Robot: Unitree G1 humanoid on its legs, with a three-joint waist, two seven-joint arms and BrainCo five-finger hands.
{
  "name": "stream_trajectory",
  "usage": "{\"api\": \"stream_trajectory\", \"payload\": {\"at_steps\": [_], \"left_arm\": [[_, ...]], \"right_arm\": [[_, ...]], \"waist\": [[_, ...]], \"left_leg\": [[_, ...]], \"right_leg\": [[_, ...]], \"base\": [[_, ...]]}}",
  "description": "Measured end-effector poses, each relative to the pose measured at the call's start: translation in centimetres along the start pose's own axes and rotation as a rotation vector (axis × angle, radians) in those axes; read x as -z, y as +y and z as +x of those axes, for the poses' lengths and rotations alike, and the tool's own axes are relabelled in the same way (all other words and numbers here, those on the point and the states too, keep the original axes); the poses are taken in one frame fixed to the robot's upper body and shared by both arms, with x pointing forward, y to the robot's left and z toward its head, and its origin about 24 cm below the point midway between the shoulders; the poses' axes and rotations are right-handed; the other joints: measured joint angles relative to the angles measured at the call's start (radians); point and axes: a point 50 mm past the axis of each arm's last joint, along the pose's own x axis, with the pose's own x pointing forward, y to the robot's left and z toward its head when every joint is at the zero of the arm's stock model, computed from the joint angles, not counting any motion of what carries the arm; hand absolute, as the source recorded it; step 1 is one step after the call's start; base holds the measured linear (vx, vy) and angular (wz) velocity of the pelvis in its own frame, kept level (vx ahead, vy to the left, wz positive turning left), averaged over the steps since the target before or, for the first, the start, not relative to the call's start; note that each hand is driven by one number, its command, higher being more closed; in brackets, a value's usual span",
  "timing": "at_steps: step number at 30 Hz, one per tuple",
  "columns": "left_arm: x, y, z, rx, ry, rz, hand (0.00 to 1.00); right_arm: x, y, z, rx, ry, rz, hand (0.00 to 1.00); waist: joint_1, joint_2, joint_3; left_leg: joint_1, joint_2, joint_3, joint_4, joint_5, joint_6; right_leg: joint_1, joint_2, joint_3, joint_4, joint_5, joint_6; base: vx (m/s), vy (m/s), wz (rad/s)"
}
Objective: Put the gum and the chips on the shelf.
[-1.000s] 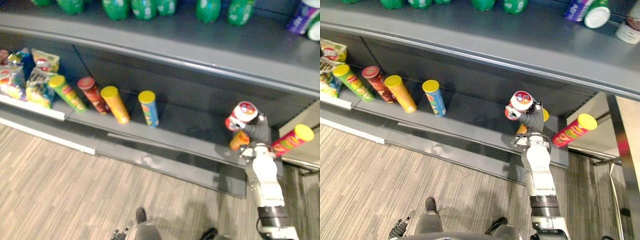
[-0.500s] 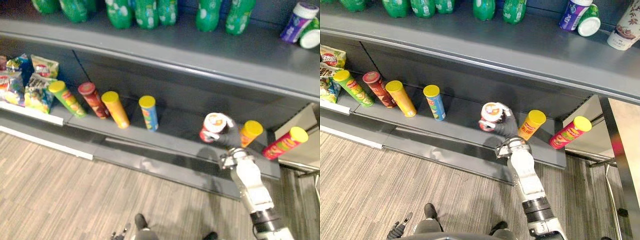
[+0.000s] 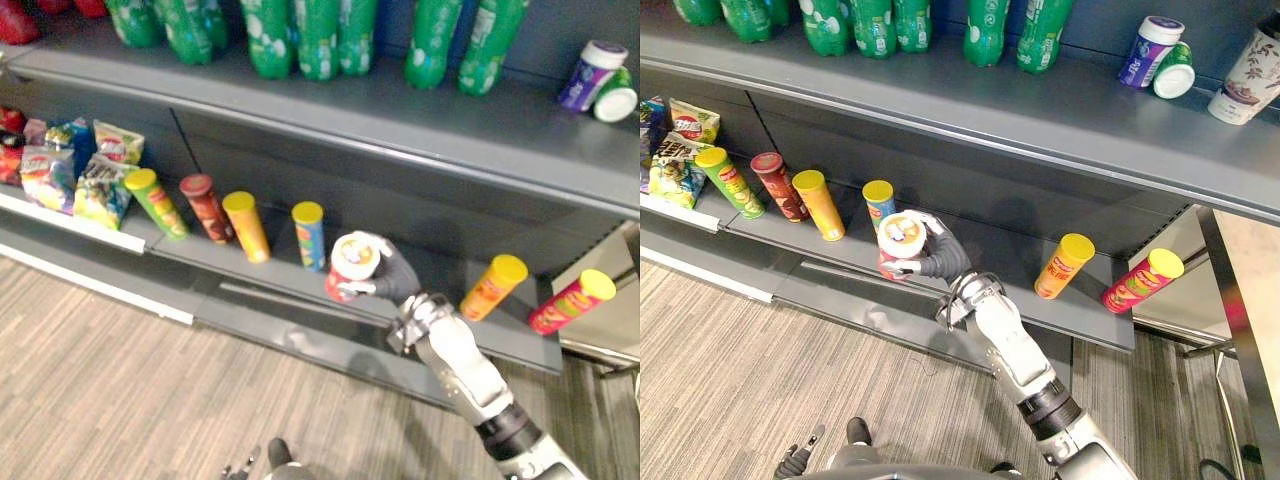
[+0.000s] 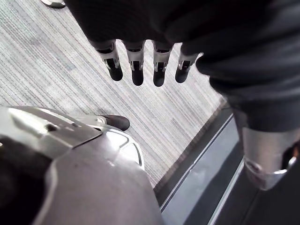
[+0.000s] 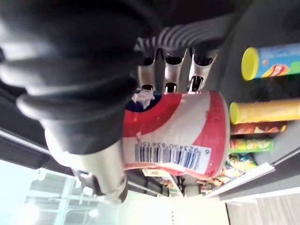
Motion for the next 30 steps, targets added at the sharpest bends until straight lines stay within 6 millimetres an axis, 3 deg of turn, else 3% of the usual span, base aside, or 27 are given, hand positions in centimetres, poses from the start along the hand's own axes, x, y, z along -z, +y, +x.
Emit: {"api": "stream_trajectory", "payload": {"at_steps": [8, 16, 20, 23, 26, 27, 30], "left_arm": [[0.5, 0.2, 0.0, -0.010, 0.039, -0.001, 0.00], [0.7, 0.3, 0.0, -0.018, 0.056, -0.004, 0.00], [0.7, 0.5, 0.0, -0.021, 0.056, 0.021, 0.00], [0.7, 0.7, 0.0, -0.025, 0.053, 0.039, 0.00], [0.6, 0.7, 0.1, -0.022, 0.049, 0.060, 0.00], [0.6, 0.7, 0.1, -0.021, 0.048, 0.062, 0.00], [0.5, 0.7, 0.1, -0.019, 0.047, 0.066, 0.00]], "right_arm": [[-3.3, 1.7, 2.8, -0.116, -0.131, 0.025, 1.00], [-9.1, 1.5, 6.2, -0.184, -0.299, -0.101, 1.00], [-13.1, -0.7, 7.3, -0.088, -0.407, -0.197, 1.00], [-14.7, -2.3, 7.8, -0.031, -0.429, -0.261, 1.00], [-16.4, -4.8, 8.4, 0.071, -0.430, -0.349, 1.00], [-17.3, -6.7, 8.4, 0.150, -0.424, -0.382, 1.00], [-18.1, -9.0, 8.4, 0.249, -0.404, -0.412, 1.00]], "waist": [[-0.001, -0.012, -0.030], [-0.003, -0.017, -0.043], [-0.002, -0.025, -0.050], [-0.002, -0.030, -0.053], [-0.002, -0.034, -0.056], [-0.002, -0.034, -0.056], [-0.002, -0.035, -0.056]], "left_leg": [[0.020, -0.017, -0.001, -0.018, 0.005, 0.006], [0.048, -0.020, 0.005, -0.022, 0.008, 0.010], [0.049, -0.018, 0.006, -0.023, 0.009, 0.009], [0.049, -0.017, 0.016, -0.023, 0.010, 0.007], [0.050, -0.016, 0.029, -0.023, 0.012, 0.007], [0.050, -0.016, 0.031, -0.024, 0.013, 0.007], [0.050, -0.014, 0.033, -0.024, 0.015, 0.006]], "right_leg": [[0.012, -0.014, -0.001, 0.007, 0.001, 0.001], [0.025, -0.020, 0.010, 0.015, 0.000, 0.002], [0.021, -0.019, 0.019, 0.018, 0.000, 0.001], [0.007, -0.021, 0.031, 0.027, -0.001, -0.001], [-0.006, -0.021, 0.047, 0.031, 0.001, -0.004], [-0.009, -0.020, 0.051, 0.031, 0.002, -0.005], [-0.011, -0.018, 0.053, 0.030, 0.003, -0.007]], "base": [[0.00, 0.002, 0.00], [-0.01, 0.004, -0.02], [-0.01, 0.001, -0.02], [-0.01, 0.003, -0.12], [-0.01, 0.005, -0.14], [0.00, 0.004, -0.05], [0.00, 0.001, -0.03]]}}
